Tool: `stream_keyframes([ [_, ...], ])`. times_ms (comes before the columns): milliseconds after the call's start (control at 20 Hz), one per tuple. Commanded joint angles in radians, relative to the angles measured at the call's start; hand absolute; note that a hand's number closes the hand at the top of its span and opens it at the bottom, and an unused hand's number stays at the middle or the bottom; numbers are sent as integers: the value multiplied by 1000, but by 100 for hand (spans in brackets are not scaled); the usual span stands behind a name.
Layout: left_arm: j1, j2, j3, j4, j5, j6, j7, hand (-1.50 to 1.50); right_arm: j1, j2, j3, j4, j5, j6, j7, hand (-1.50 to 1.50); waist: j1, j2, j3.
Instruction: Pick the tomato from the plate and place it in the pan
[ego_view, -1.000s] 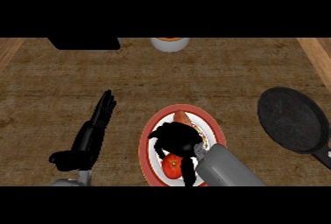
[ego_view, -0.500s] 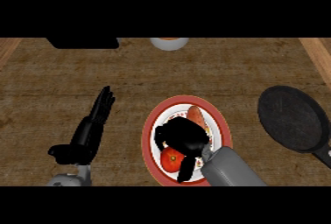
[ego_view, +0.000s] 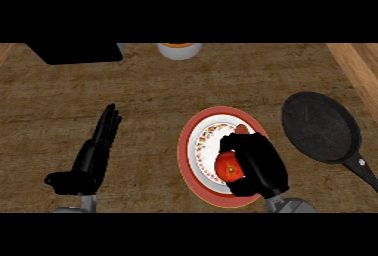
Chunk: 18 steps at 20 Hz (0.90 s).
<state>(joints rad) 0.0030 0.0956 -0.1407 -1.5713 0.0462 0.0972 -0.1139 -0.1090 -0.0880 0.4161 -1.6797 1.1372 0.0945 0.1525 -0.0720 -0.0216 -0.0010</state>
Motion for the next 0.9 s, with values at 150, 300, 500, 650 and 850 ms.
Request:
stream_keyframes([
  [150, -7, 19, 10, -12, 19, -37, -9, 0, 270, 5, -18, -466, 27, -66, 172, 150, 26, 11, 0],
  [300, -3, -46, -52, -21, -36, 23, 6, 0, 374, 39, 19, -578, 37, -79, 236, 150, 44, 15, 1],
  [500, -58, -6, 4, 56, -2, -36, -18, 0, 407, 32, -110, -649, -112, -54, 240, 150, 55, 21, 1],
  [650, -24, 2, 11, 23, 22, -68, -23, 0, 369, 34, -230, -548, -191, -146, 171, 150, 68, 21, 2],
  [850, -5, -22, -40, -34, -28, -30, 22, 0, 320, -41, -463, -463, -348, -167, 74, 150, 68, 21, 2],
])
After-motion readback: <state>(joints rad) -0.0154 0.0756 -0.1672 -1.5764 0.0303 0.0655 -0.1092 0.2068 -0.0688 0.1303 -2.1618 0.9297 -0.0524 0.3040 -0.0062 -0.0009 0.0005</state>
